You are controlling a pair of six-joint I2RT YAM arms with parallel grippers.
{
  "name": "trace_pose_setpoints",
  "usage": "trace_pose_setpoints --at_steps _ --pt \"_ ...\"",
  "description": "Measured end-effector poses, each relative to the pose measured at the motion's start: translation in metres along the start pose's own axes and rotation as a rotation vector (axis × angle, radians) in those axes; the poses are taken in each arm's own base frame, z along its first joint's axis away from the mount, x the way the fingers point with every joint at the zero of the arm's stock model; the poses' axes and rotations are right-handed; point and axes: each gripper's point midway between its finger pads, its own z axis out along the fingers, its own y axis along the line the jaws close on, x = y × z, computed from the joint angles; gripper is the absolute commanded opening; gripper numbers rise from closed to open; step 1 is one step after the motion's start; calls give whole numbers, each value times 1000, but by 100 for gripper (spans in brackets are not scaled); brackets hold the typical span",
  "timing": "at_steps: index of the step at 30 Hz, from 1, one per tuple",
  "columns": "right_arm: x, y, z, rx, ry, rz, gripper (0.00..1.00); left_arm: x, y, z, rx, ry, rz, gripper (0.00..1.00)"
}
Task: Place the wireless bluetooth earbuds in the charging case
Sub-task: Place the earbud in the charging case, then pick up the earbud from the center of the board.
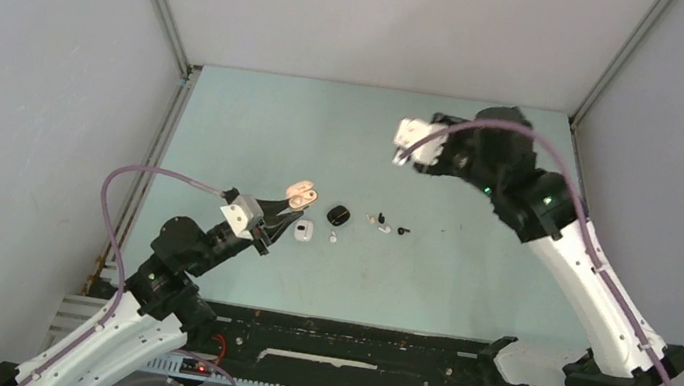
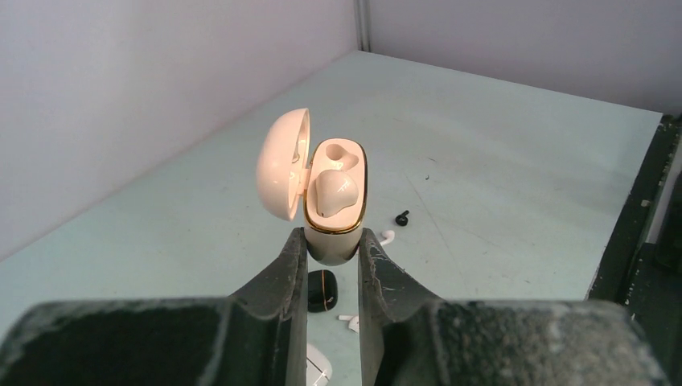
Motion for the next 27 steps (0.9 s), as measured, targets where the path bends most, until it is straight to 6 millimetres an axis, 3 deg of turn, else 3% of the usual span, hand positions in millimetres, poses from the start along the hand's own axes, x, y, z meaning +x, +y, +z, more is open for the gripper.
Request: trace_pose_setpoints --at_steps 2,7,10,12,15,18,22,27 --pt "46 -3 2 -14 56 155 51 3 -3 1 14 1 -2 0" --pt "132 24 14 -104 103 579 50 16 -10 5 53 39 -19 0" --pt "173 39 29 -134 144 827 49 21 -15 7 82 56 -32 0" --pt "189 54 44 -168 163 967 49 22 -18 8 95 57 -41 0" --pt "191 82 67 -236 173 1104 48 21 -21 8 114 53 -43 2" --pt "181 107 88 -305 184 1158 48 22 -23 10 126 56 -46 2" --pt "155 131 121 -374 180 1150 45 27 -24 11 134 72 -57 3" --pt "118 176 161 -496 228 1128 38 26 -24 11 134 69 -57 3"
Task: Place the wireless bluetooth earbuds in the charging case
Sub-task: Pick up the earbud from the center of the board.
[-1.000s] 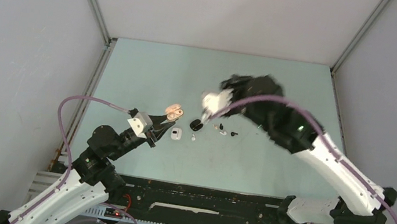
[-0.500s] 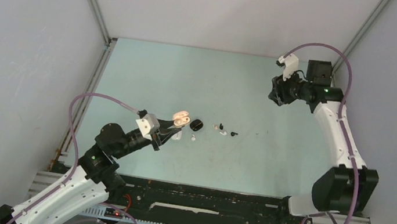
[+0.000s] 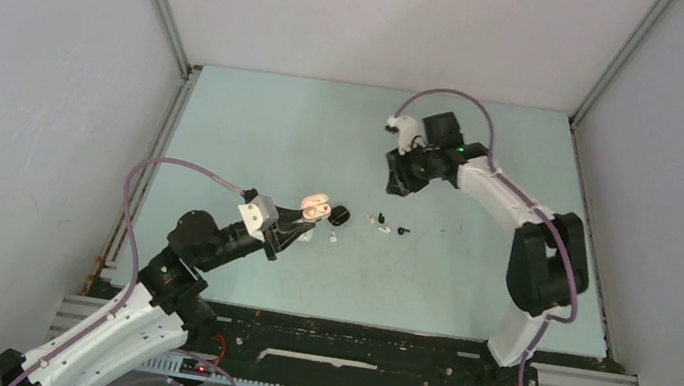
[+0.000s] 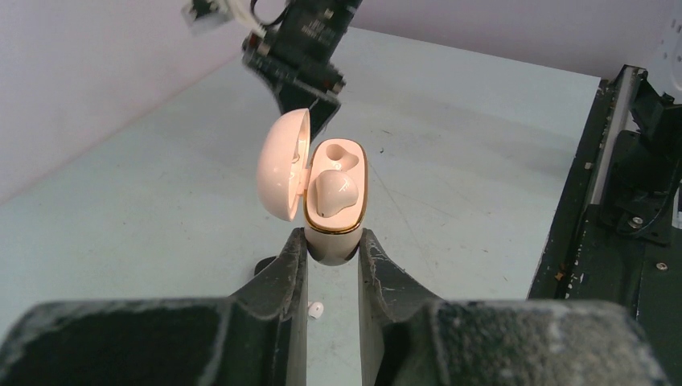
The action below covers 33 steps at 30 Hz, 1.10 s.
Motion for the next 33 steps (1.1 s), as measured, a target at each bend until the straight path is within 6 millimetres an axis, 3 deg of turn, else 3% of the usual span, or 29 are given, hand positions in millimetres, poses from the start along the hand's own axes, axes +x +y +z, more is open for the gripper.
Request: trace_pose_setpoints --at_steps 4,9,16,25,33 --pt "9 27 36 -44 74 12 36 -1 0 0 0 -2 -7 3" --pt "16 48 59 -78 136 38 37 -3 -1 -1 0 -9 -9 3" --pt "-2 44 80 -90 141 71 40 -3 -1 -2 -2 -10 -14 1" --pt "30 54 100 -89 263 71 40 -3 -1 -2 -2 -10 -22 0" --pt "35 49 101 -62 281 64 40 -2 -1 -2 -1 -8 -24 0"
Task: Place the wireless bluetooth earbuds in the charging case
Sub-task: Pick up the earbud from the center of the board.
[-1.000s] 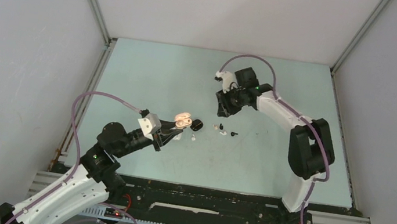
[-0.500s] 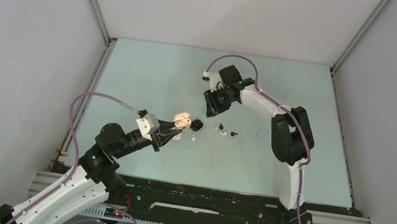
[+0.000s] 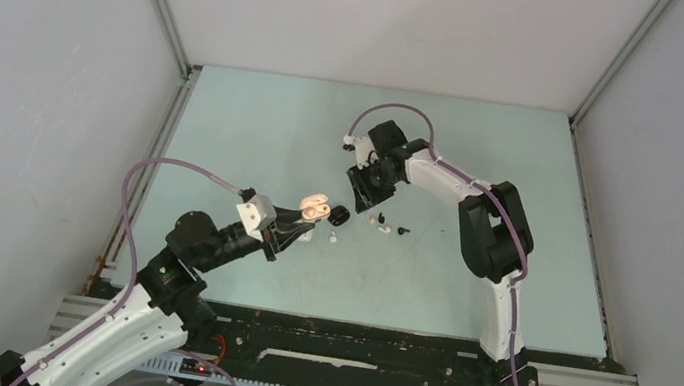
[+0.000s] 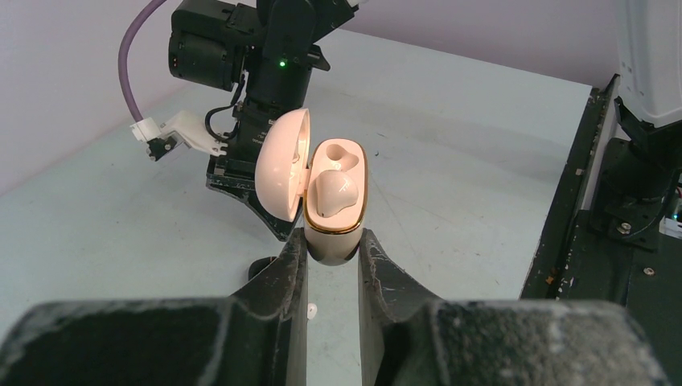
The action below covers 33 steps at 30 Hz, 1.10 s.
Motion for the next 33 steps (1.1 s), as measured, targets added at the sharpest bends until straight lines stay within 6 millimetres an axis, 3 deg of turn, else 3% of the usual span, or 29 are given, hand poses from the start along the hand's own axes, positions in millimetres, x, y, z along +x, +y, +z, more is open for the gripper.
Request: trace_pose_setpoints --at_steps 16,22,33 --pt "15 -9 13 17 57 -10 40 3 0 1 2 10 -4 0" --pt "20 4 16 3 75 -62 40 3 -1 1 3 11 -11 0" --pt "49 28 11 -18 126 -127 40 4 -2 0 6 16 -14 0"
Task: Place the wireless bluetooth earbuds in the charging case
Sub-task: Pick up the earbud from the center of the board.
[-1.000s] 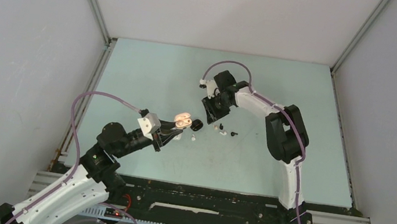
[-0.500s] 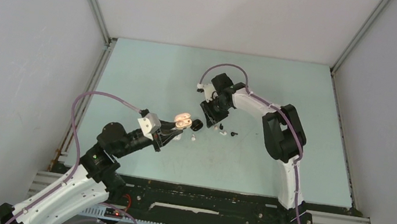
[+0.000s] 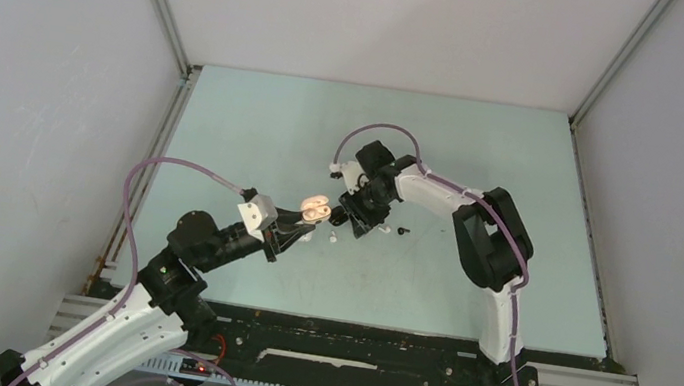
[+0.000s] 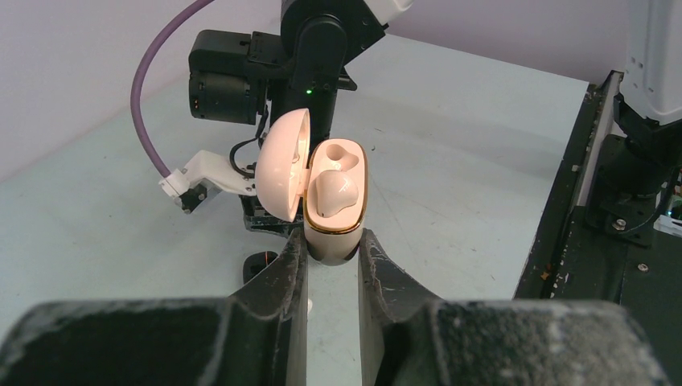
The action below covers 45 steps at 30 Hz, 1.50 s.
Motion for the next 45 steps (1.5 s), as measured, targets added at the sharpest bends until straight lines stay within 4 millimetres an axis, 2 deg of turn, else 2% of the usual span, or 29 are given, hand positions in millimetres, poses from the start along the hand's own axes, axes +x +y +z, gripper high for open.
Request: trace_pose_setpoints --at_steps 5,9,13,15,17,20,25,28,33,45 --pt "6 3 -3 -16 4 -14 40 0 -1 0 2 0 0 0" --pt "17 22 -9 -117 18 -45 40 0 -1 0 5 0 0 0" --pt "12 44 -32 -195 -22 -90 40 0 -2 0 7 0 0 0" --pt "4 47 -45 -186 -58 -111 39 0 -2 0 8 0 0 0" --pt "-3 42 -57 -143 -92 -124 39 0 -2 0 8 0 0 0" --pt "-11 26 -63 -70 -118 -115 38 0 -2 0 8 0 0 0" --pt "-25 -9 -56 8 -128 -58 38 0 -2 0 8 0 0 0" --pt "-24 -25 -46 47 -104 -39 40 0 -2 0 8 0 0 0" --pt "-18 -30 -30 77 -54 -32 40 0 -2 0 9 1 0 0" --pt "-23 -38 -19 130 -27 -19 39 2 -3 0 10 7 -2 0"
